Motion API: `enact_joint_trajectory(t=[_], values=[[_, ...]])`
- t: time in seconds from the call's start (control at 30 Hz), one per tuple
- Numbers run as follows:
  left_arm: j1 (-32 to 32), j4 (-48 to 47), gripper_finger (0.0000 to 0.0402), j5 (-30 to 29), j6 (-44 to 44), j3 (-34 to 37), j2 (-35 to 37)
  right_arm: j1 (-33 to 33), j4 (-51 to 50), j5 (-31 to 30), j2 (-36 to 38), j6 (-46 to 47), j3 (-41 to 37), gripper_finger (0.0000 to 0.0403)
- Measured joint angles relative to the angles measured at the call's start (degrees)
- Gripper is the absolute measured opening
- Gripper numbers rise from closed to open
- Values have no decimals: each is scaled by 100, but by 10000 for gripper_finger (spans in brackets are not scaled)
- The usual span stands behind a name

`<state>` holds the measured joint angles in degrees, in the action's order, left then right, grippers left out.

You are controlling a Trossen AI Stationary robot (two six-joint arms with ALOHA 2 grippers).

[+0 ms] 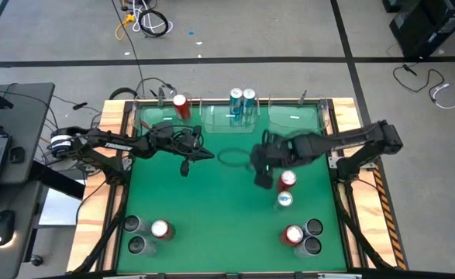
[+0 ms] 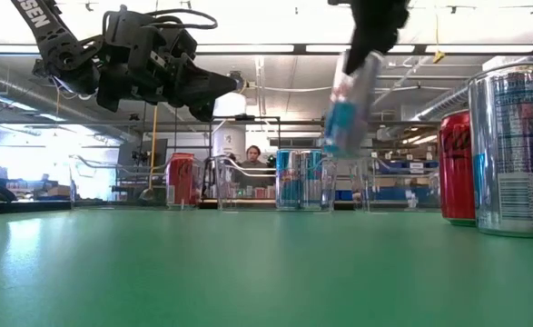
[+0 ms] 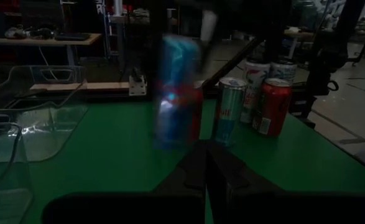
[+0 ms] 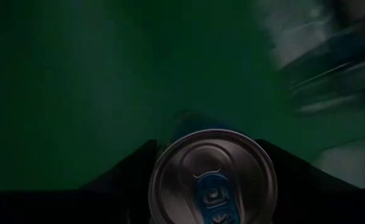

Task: Sort soda cans
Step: Put the blue soda can into the transparent middle bin

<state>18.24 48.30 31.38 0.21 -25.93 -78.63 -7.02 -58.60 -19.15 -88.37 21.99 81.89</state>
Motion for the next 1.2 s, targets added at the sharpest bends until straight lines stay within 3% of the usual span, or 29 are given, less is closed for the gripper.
enact_joint_trajectory(t=[0.27, 0.6, 1.2], values=[[0, 13, 5, 2, 29, -2, 0, 1449, 54, -103, -65, -1128, 802, 223], [0, 124, 5, 2, 86, -4, 4, 3037, 720, 673, -373, -2096, 819, 223], [0, 157, 5, 4, 85, -7, 4, 3647, -310, 1003, -2246, -2716, 2220, 223]])
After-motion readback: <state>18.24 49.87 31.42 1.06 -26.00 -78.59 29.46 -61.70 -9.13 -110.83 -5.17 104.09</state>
